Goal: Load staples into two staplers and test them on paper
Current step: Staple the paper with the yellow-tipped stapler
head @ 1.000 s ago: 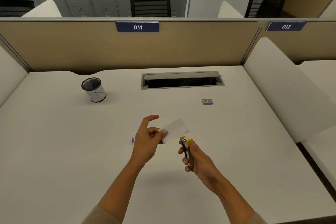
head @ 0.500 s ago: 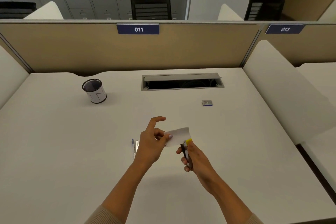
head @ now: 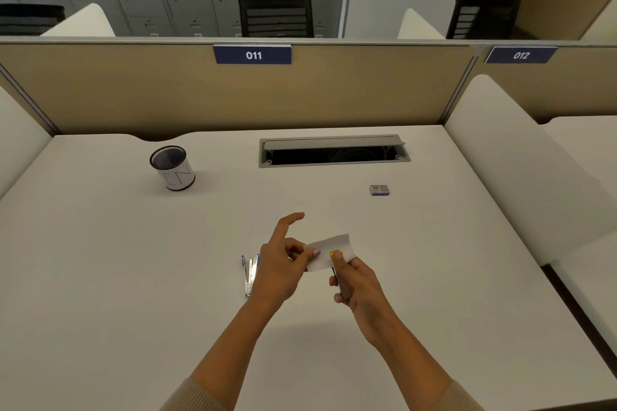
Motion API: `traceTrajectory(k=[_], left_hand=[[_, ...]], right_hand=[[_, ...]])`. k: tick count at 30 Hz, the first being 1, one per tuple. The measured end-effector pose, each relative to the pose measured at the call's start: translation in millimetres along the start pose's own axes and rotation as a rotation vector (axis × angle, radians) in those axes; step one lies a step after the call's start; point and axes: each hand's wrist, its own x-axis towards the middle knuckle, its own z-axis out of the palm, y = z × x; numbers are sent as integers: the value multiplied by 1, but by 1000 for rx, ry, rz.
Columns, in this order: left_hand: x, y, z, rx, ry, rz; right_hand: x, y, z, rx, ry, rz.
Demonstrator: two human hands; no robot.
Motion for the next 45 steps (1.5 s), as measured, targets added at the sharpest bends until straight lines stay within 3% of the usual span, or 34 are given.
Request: traceTrajectory(k=[10, 35, 39, 43, 45], left_hand=[[1, 0, -4, 6, -10, 11], [2, 3, -6, -71, -39, -6], [-2, 5, -2, -130, -21, -93], [-11, 6, 11, -254, -151, -197], [-14, 6, 18, -300, -135, -214]], right_hand=[[4, 0, 6, -34, 68, 33], [6, -7, 10, 66, 40, 63], [4, -8, 11, 64, 34, 66], [3, -9, 15, 61, -2, 60], [3, -9, 17, 73, -4, 69]])
